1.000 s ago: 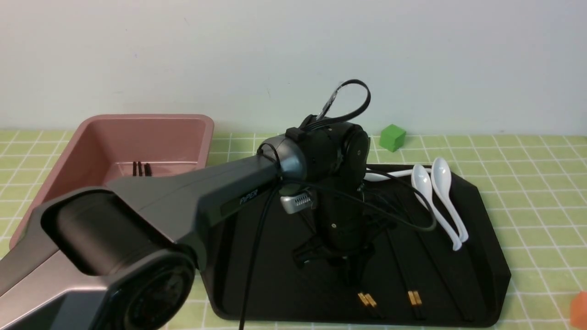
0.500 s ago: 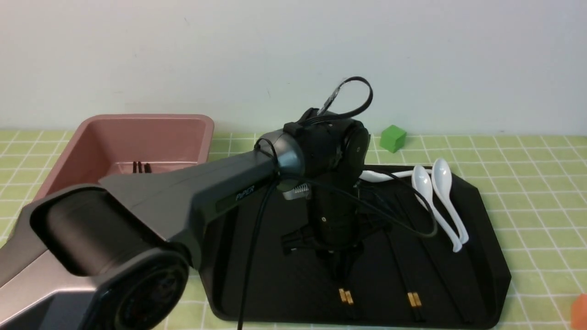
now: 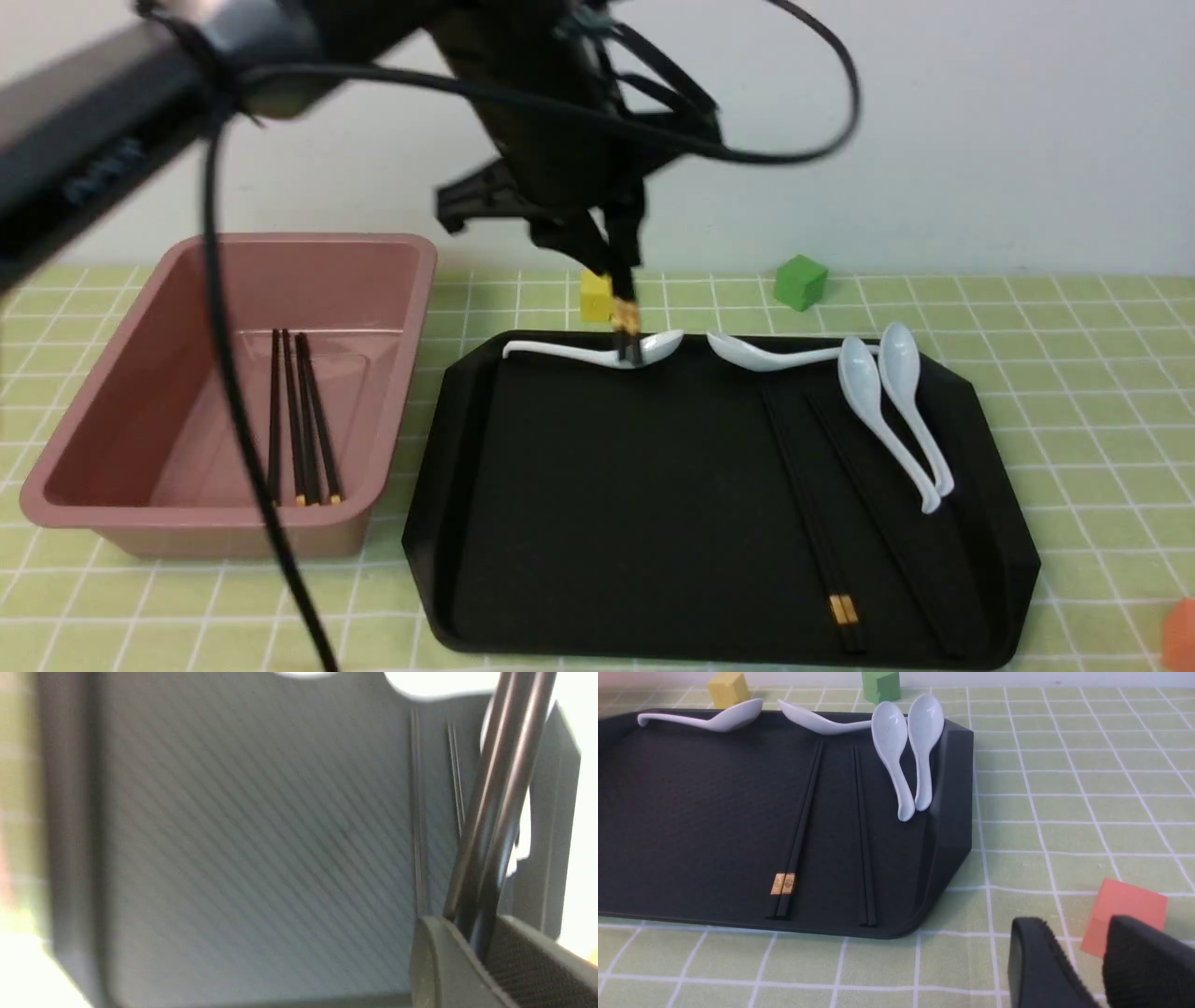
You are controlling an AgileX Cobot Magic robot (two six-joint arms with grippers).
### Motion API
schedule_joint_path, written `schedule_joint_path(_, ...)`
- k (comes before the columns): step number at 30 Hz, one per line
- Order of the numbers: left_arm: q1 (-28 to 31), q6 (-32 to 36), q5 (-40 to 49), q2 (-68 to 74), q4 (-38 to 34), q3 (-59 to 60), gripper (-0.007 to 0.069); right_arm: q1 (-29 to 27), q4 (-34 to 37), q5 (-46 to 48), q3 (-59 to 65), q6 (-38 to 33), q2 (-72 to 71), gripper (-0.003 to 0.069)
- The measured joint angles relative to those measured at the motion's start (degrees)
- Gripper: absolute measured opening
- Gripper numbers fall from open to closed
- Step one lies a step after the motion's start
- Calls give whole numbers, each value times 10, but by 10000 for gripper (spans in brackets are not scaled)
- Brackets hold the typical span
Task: On green tablecloth take chopsticks from black tray and put them in box.
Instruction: 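Place the chopsticks into the pink bin with the left gripper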
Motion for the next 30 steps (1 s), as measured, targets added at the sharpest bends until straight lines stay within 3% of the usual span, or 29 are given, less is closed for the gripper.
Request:
schedule_joint_path(6,109,61,3,-82,29,141,120,0,0,0,0,0,0,240)
schedule_joint_path(13,217,93,0,-64,82,253,120,0,1,0,0,0,0,240)
schedule_joint_path(23,225,125,-85,38,104,259,129,0,1,0,0,0,0,240)
schedule_joint_path(30,225,125,-66,61,107,259,286,0,1,0,0,0,0,240)
